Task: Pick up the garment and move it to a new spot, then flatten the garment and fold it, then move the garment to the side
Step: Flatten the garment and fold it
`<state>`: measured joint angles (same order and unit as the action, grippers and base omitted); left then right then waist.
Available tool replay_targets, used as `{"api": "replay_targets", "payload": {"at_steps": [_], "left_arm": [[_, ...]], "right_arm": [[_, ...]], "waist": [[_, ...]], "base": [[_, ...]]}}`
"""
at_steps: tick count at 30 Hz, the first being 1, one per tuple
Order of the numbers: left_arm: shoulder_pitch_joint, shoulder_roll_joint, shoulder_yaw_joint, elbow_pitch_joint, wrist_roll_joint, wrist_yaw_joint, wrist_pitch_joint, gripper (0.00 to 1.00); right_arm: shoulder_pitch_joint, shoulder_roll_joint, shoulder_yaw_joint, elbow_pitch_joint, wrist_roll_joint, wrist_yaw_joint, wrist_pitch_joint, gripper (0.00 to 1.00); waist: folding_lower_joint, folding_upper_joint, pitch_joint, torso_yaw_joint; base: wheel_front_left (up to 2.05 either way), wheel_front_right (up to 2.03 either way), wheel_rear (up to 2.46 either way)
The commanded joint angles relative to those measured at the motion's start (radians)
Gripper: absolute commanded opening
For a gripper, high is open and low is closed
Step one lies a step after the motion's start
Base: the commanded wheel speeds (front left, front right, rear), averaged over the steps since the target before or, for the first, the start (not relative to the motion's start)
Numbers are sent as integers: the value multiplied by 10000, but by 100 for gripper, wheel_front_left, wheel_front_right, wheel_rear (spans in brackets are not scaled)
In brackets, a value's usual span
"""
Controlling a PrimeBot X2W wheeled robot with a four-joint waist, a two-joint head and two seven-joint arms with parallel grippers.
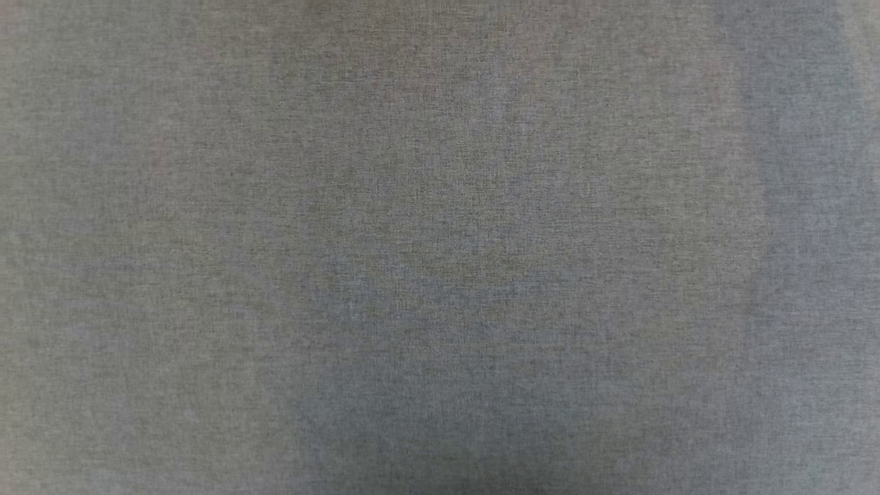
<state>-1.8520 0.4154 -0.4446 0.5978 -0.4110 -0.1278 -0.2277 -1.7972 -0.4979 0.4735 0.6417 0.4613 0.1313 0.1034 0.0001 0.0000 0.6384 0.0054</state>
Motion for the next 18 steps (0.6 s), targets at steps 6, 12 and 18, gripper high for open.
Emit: {"api": "replay_targets", "payload": {"at_steps": [6,12,18], "left_arm": [[1350,414,-507,122,-443,-28,-270,0],[3626,836,-358,-823,-661,11,-334,0],[7106,1202,126,-2626,-668,484,-338,0]], "right_arm": [[1323,132,820,346,675,-6,-654,0],[2971,27,1450,-24,1534,-6,-1204,0],[5011,-630,2257,-836,2378,-6,-1525,0]], "waist": [[-1,0,81,-88],[-1,0,-286,-143],[-1,0,-1031,-164]], "base": [[0,0,0],[0,0,0],[0,0,0]]}}
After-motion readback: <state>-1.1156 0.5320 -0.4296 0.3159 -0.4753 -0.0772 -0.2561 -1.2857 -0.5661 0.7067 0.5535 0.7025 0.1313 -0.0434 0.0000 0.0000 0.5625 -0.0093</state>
